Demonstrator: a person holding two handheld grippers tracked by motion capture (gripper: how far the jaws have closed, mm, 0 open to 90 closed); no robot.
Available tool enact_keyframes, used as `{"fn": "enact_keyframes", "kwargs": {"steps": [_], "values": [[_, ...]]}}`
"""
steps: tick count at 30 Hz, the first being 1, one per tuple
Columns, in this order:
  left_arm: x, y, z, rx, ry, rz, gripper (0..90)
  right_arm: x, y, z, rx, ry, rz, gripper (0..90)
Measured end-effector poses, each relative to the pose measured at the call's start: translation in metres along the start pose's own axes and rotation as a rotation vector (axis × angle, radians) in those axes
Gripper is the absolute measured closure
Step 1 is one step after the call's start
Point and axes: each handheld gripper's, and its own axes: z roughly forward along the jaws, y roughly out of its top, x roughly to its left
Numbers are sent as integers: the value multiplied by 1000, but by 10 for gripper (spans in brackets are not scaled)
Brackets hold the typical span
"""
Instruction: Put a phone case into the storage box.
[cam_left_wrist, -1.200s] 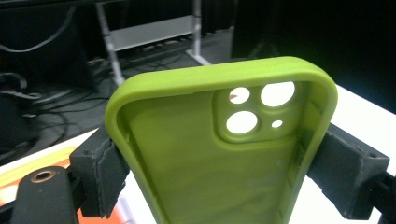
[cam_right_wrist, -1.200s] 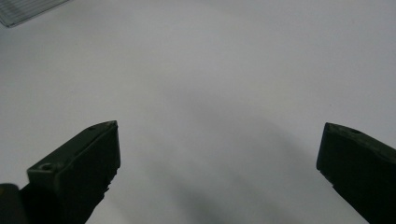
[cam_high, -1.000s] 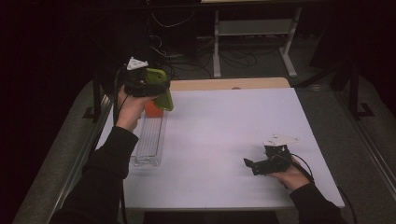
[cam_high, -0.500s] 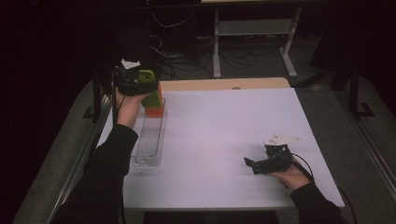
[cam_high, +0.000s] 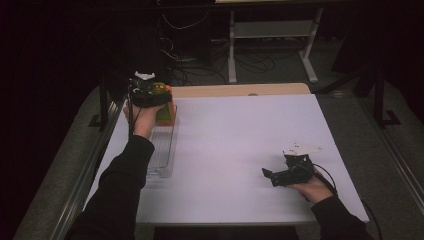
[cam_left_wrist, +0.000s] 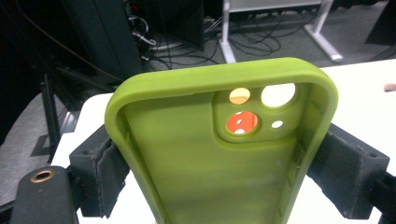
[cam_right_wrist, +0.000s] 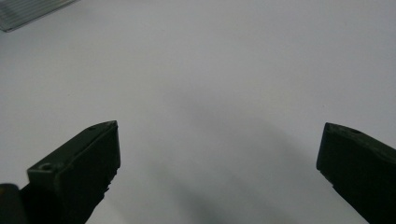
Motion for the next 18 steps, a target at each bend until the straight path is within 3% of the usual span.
{"fn": "enact_keyframes", "kwargs": {"steps": [9,18], "values": [[-8,-14,15,30,38,24,134,0,0,0,-2,1,3,0],[-10,-20,23,45,56,19,131,0,0,0,-1,0,1,0]]}}
